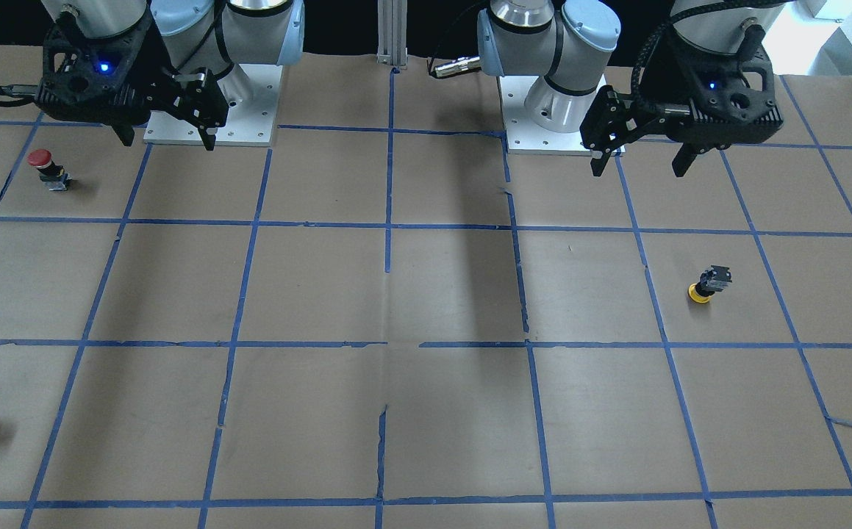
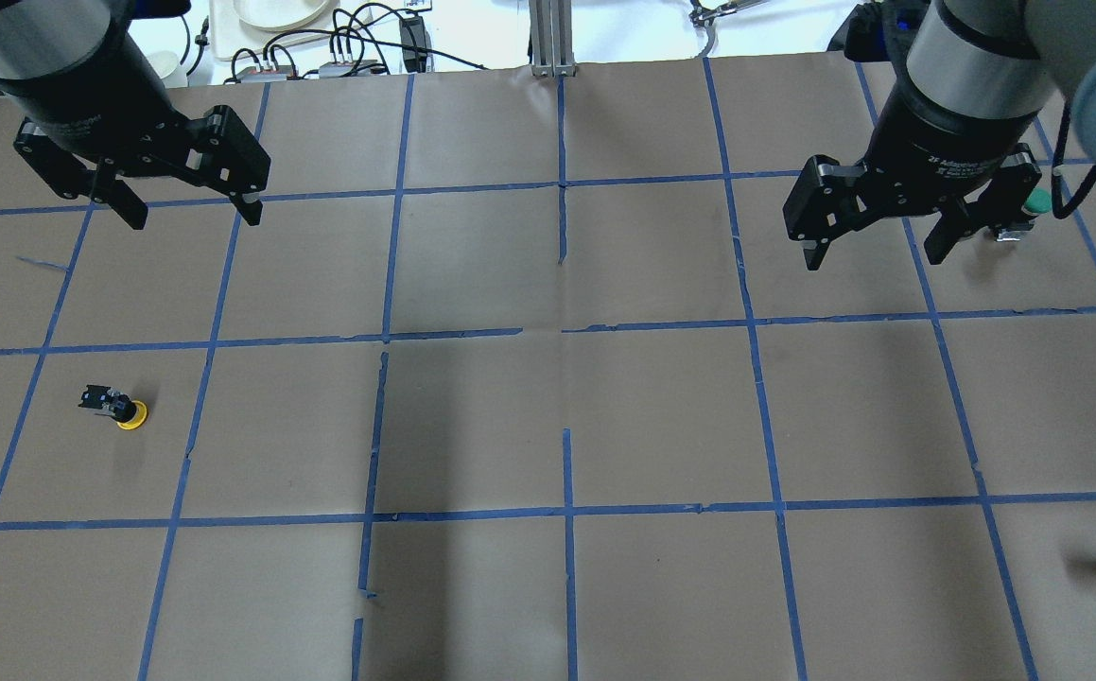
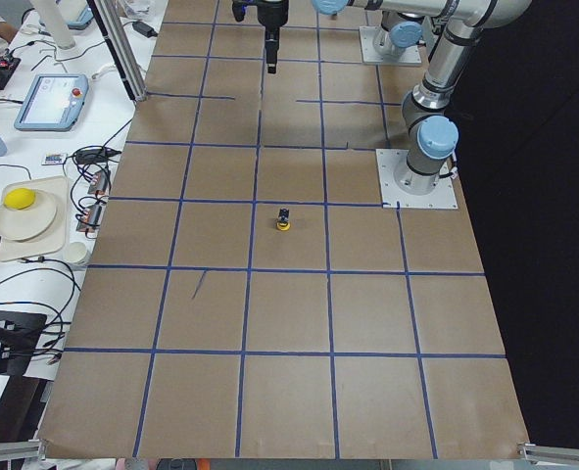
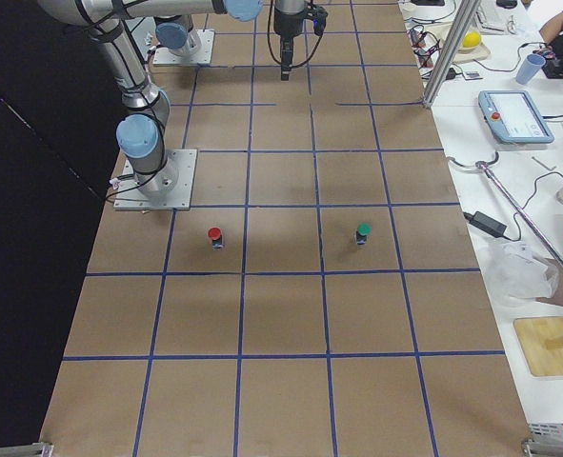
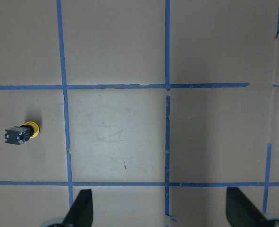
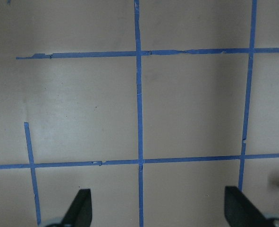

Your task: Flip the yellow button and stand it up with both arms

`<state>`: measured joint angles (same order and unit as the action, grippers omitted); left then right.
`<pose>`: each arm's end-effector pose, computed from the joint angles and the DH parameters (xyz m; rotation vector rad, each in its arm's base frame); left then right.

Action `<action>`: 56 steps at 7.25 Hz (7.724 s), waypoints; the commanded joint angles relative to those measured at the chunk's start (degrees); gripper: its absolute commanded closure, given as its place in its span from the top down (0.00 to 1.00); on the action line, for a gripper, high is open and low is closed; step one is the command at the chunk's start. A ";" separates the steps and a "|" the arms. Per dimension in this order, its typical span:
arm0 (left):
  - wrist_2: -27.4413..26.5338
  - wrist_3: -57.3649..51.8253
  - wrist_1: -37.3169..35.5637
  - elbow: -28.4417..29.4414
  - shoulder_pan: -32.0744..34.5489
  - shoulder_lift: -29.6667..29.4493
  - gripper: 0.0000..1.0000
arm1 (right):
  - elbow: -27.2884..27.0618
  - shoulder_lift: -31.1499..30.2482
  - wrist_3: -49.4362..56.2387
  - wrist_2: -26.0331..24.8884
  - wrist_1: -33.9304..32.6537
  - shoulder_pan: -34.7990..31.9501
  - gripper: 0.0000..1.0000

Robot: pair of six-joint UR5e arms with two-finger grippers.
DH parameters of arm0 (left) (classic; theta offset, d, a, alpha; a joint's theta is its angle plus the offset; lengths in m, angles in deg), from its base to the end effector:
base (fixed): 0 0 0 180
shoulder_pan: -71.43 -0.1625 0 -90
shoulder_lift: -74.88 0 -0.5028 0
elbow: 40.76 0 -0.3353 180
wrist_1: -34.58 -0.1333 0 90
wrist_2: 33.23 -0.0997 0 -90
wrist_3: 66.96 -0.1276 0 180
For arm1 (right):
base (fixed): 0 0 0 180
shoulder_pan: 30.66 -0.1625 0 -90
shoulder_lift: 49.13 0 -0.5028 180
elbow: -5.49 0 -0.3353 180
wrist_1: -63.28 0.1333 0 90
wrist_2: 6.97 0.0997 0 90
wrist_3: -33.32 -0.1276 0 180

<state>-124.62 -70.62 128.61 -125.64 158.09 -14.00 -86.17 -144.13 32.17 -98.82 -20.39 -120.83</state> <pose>-0.1050 -0.4349 0.5780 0.0080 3.1145 -0.0577 0.1303 -0.3834 0.5504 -0.0253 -3.1076 -0.0805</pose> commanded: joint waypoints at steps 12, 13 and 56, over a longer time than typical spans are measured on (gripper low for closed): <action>3.14 -52.11 -38.31 -29.27 -37.87 -12.45 0.99 | -0.10 0.09 -0.09 -0.09 -0.18 0.00 1.00; 3.14 -53.10 -40.23 -32.17 -38.06 -12.29 0.99 | -0.10 0.17 -0.09 0.09 -0.18 0.00 1.00; 88.49 10.34 -29.35 -36.33 -3.26 7.14 0.21 | -3.70 4.66 -55.64 57.49 -5.10 3.97 1.00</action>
<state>-36.57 -61.11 99.60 -162.04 154.45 -6.84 -89.57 -138.83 -23.60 -40.93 -25.43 -115.51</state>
